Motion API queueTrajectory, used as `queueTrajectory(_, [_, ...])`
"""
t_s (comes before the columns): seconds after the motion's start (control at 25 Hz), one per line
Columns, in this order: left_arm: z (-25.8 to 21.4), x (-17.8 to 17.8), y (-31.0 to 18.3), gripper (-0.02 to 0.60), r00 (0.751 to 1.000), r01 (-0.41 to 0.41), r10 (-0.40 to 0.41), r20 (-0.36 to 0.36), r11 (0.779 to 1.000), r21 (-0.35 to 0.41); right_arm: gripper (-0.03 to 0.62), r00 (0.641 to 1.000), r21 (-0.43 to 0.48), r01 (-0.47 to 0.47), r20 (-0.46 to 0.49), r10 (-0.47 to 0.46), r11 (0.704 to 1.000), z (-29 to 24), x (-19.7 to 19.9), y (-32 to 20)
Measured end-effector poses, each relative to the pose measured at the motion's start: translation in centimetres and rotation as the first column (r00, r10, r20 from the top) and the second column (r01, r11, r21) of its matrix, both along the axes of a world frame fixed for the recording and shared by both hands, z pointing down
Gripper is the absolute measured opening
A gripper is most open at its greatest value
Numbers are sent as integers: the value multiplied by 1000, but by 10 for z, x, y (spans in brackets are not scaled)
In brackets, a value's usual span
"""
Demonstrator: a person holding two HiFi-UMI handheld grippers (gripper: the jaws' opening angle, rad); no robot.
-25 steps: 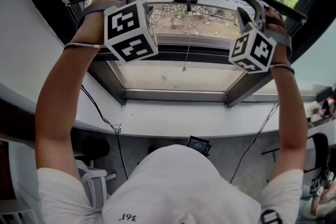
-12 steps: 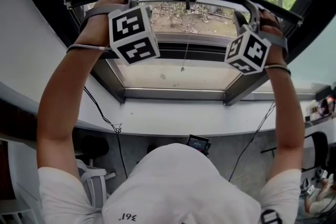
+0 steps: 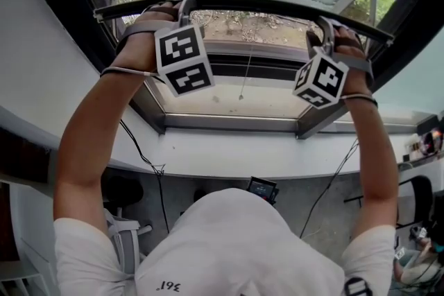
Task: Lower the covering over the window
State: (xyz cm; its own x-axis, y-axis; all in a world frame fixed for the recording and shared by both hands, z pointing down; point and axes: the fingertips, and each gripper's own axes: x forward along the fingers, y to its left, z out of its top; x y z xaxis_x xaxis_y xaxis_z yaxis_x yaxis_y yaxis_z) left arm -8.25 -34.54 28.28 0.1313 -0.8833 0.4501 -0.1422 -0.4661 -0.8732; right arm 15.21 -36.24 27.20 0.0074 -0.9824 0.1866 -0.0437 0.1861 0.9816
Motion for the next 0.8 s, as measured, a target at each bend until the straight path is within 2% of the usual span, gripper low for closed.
queueTrajectory(0.4, [14,0,1,218,1000,5,-5,-7,999,-33,173,1000,-21,-7,10,7,1000,15,-1,1])
queueTrajectory(0.8, [53,0,4,218,1000,7,-6,6,995,-103,172,1000,-102,-12,11,13,995,54,0,2])
